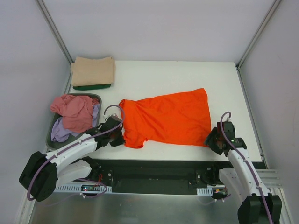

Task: Fold and stack the t-shirts
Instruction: Flatten out the tshirt

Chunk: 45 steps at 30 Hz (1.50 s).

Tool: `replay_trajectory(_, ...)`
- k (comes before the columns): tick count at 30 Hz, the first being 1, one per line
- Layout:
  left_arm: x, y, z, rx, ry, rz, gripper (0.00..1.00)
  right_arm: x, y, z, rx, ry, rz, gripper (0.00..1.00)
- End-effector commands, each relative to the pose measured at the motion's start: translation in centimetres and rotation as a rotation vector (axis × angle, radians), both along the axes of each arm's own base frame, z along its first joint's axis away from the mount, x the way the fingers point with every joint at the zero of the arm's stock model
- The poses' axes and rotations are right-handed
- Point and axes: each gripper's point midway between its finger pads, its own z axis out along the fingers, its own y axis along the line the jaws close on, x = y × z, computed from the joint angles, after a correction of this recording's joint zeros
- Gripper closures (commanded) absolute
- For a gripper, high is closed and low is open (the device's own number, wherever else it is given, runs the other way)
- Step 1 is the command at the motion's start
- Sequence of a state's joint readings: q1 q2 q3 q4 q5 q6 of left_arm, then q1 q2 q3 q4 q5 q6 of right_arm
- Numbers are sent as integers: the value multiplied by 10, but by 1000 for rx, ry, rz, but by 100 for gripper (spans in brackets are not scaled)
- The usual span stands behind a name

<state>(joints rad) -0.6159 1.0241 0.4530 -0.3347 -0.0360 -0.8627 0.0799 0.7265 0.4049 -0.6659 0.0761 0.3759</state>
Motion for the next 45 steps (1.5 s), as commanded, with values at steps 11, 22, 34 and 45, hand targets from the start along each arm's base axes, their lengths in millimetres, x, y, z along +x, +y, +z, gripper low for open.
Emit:
replay_trajectory(11,-4,3,-4,20,4,-16,100,5,-10,-20,-34,36,-97,53)
replay_trajectory(22,1,2,2,18,-14,-16,100,16,-3,-24,-7,26,-51,78)
replay_trajectory(34,42,-1,74,27,-230,-13,100,49,5,64,-3,-317,78,100)
replay_trajectory(45,79,21,257,26,-697,39,100,61,2,211,-16,-616,71,100)
